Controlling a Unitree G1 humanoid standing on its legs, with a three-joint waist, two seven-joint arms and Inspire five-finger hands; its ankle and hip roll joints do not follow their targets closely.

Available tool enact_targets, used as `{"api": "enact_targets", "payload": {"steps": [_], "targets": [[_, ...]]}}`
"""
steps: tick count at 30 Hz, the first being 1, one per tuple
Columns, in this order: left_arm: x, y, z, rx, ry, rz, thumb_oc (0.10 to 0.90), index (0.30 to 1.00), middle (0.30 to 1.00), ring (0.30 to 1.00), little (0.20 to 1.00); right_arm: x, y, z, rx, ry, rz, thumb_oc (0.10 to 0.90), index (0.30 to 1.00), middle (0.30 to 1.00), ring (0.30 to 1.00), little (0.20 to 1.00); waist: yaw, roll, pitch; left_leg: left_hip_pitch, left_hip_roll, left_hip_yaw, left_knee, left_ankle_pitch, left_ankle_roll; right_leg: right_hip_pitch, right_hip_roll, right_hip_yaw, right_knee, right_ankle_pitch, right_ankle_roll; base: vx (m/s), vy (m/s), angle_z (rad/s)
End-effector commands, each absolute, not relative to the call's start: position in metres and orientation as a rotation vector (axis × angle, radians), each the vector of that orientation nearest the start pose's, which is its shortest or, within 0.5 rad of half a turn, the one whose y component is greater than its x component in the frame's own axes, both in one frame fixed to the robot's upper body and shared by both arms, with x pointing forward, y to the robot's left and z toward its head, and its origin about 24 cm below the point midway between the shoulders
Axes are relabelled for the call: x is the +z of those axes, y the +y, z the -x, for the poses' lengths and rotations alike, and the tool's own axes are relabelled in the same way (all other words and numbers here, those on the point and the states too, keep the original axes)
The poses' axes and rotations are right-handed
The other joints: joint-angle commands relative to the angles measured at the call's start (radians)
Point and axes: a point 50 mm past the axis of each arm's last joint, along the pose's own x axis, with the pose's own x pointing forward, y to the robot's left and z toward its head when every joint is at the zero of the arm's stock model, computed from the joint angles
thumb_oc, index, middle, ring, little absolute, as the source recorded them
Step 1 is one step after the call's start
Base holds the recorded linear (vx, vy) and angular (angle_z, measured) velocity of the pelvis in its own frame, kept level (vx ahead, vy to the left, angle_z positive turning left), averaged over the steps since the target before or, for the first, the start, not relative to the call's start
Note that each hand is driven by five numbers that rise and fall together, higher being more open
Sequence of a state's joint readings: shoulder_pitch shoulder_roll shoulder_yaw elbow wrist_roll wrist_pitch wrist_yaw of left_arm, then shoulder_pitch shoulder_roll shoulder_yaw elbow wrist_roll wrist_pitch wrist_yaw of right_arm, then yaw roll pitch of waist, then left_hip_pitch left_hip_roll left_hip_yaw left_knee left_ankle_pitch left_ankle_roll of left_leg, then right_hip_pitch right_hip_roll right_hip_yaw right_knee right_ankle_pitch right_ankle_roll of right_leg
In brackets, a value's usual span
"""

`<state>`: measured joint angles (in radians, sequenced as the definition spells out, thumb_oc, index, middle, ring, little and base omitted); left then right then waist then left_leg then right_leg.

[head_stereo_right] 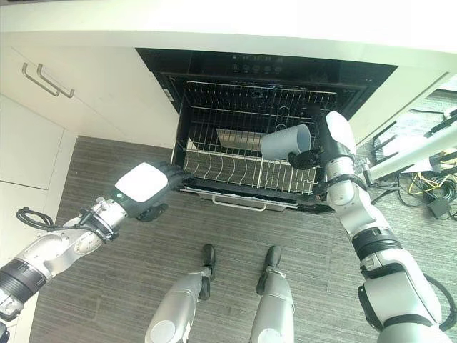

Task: Place the dishes in the dishwasher.

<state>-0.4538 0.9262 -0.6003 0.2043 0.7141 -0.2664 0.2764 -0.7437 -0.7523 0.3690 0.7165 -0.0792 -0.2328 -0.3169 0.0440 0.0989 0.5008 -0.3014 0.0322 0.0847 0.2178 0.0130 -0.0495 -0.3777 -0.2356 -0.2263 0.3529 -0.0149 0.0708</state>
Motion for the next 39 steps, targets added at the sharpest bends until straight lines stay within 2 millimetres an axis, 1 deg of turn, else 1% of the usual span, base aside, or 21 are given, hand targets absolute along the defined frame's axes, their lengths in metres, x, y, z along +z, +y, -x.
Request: {"api": "enact_targets", "payload": {"steps": [1, 8, 14, 18, 21, 24, 27, 28, 30, 33, 36, 38, 39], "targets": [[0.132, 0.187, -0.294, -0.273, -0.701, -1.523, 0.800, 0.900, 0.900, 0.900, 0.900, 0.224, -0.261, -0.355, -0.344, -0.622, 0.881, 0.800, 0.900, 0.900, 0.900, 0.900, -0.014, 0.001, -0.060, -0.033, -0.023, 0.019, 0.082, -0.134, 0.008, 0.057, -0.010, 0.033, -0.053, -0.015, 0.129, 0.00, 0.037, -0.05], [0.121, 0.183, -0.289, -0.276, -0.693, -1.507, 0.800, 0.900, 0.900, 0.900, 0.900, 0.229, -0.259, -0.350, -0.388, -0.709, 0.859, 0.800, 0.900, 0.900, 0.900, 0.900, -0.019, 0.012, -0.065, -0.028, -0.026, 0.025, 0.082, -0.141, 0.011, 0.057, -0.013, 0.038, -0.053, -0.019, 0.129, 0.00, 0.029, -0.04], [0.114, 0.181, -0.286, -0.269, -0.682, -1.497, 0.800, 0.900, 0.900, 0.900, 0.900, 0.228, -0.254, -0.347, -0.397, -0.746, 0.864, 0.800, 0.900, 0.900, 0.900, 0.900, -0.024, 0.018, -0.066, -0.025, -0.026, 0.033, 0.082, -0.143, 0.012, 0.057, -0.017, 0.038, -0.053, -0.020, 0.131, 0.00, 0.011, -0.02], [0.110, 0.180, -0.284, -0.277, -0.677, -1.495, 0.800, 0.900, 0.900, 0.900, 0.900, 0.225, -0.254, -0.346, -0.404, -0.749, 0.865, 0.800, 0.900, 0.900, 0.900, 0.900, -0.025, 0.020, -0.067, -0.024, -0.027, 0.036, 0.082, -0.144, 0.012, 0.057, -0.020, 0.037, -0.053, -0.019, 0.133, 0.00, 0.006, -0.02], [0.107, 0.179, -0.282, -0.281, -0.677, -1.494, 0.800, 0.900, 0.900, 0.900, 0.900, 0.226, -0.255, -0.346, -0.412, -0.753, 0.852, 0.800, 0.900, 0.900, 0.900, 0.900, -0.025, 0.020, -0.068, -0.024, -0.026, 0.039, 0.082, -0.145, 0.012, 0.056, -0.023, 0.036, -0.053, -0.018, 0.135, 0.00, 0.000, 0.00], [0.102, 0.177, -0.280, -0.277, -0.677, -1.486, 0.800, 0.900, 0.900, 0.900, 0.900, 0.227, -0.252, -0.346, -0.409, -0.769, 0.800, 0.800, 0.900, 0.900, 0.900, 0.900, -0.026, 0.025, -0.068, -0.024, -0.024, 0.044, 0.082, -0.145, 0.012, 0.055, -0.025, 0.035, -0.053, -0.020, 0.135, -0.01, 0.011, 0.00], [0.098, 0.176, -0.277, -0.262, -0.665, -1.475, 0.800, 0.900, 0.900, 0.900, 0.900, 0.223, -0.248, -0.343, -0.414, -0.784, 0.706, 0.800, 0.900, 0.900, 0.900, 0.900, -0.032, 0.026, -0.072, -0.020, -0.023, 0.046, 0.082, -0.146, 0.011, 0.058, -0.024, 0.038, -0.053, -0.023, 0.133, 0.00, 0.042, 0.00], [0.095, 0.176, -0.276, -0.249, -0.654, -1.466, 0.800, 0.900, 0.900, 0.900, 0.900, 0.220, -0.247, -0.340, -0.419, -0.794, 0.645, 0.800, 0.900, 0.900, 0.900, 0.900, -0.037, 0.026, -0.074, -0.016, -0.021, 0.049, 0.082, -0.147, 0.011, 0.062, -0.023, 0.040, -0.053, -0.024, 0.132, 0.01, 0.055, 0.00], [0.093, 0.178, -0.273, -0.228, -0.635, -1.460, 0.800, 0.900, 0.900, 0.900, 0.900, 0.215, -0.243, -0.332, -0.414, -0.810, 0.575, 0.800, 0.900, 0.900, 0.900, 0.900, -0.047, 0.024, -0.078, -0.011, -0.018, 0.054, 0.082, -0.149, 0.011, 0.066, -0.022, 0.041, -0.053, -0.027, 0.130, 0.01, 0.052, -0.01], [0.086, 0.182, -0.270, -0.190, -0.594, -1.460, 0.800, 0.900, 0.900, 0.900, 0.900, 0.202, -0.234, -0.312, -0.389, -0.844, 0.461, 0.800, 0.900, 0.900, 0.900, 0.900, -0.068, 0.013, -0.086, 0.002, -0.012, 0.064, 0.082, -0.155, 0.014, 0.072, -0.019, 0.047, -0.053, -0.029, 0.128, 0.00, 0.025, -0.05], [0.082, 0.185, -0.267, -0.166, -0.566, -1.460, 0.800, 0.900, 0.900, 0.900, 0.900, 0.195, -0.227, -0.299, -0.370, -0.867, 0.407, 0.800, 0.900, 0.900, 0.900, 0.900, -0.081, 0.005, -0.094, 0.010, -0.006, 0.071, 0.082, -0.159, 0.014, 0.077, -0.017, 0.050, -0.053, -0.031, 0.128, 0.00, 0.002, -0.02], [0.075, 0.192, -0.262, -0.115, -0.527, -1.457, 0.800, 0.900, 0.900, 0.900, 0.900, 0.186, -0.219, -0.279, -0.359, -0.920, 0.361, 0.800, 0.900, 0.900, 0.900, 0.900, -0.096, -0.008, -0.110, 0.026, 0.002, 0.079, 0.082, -0.163, 0.014, 0.088, -0.012, 0.055, -0.053, -0.035, 0.126, 0.01, -0.003, -0.11], [0.069, 0.197, -0.258, -0.084, -0.492, -1.450, 0.800, 0.900, 0.900, 0.900, 0.900, 0.181, -0.218, -0.265, -0.369, -0.954, 0.359, 0.800, 0.900, 0.900, 0.900, 0.900, -0.106, -0.016, -0.128, 0.041, 0.008, 0.085, 0.082, -0.168, 0.014, 0.102, -0.008, 0.057, -0.053, -0.041, 0.125, 0.03, -0.014, -0.18]]}}
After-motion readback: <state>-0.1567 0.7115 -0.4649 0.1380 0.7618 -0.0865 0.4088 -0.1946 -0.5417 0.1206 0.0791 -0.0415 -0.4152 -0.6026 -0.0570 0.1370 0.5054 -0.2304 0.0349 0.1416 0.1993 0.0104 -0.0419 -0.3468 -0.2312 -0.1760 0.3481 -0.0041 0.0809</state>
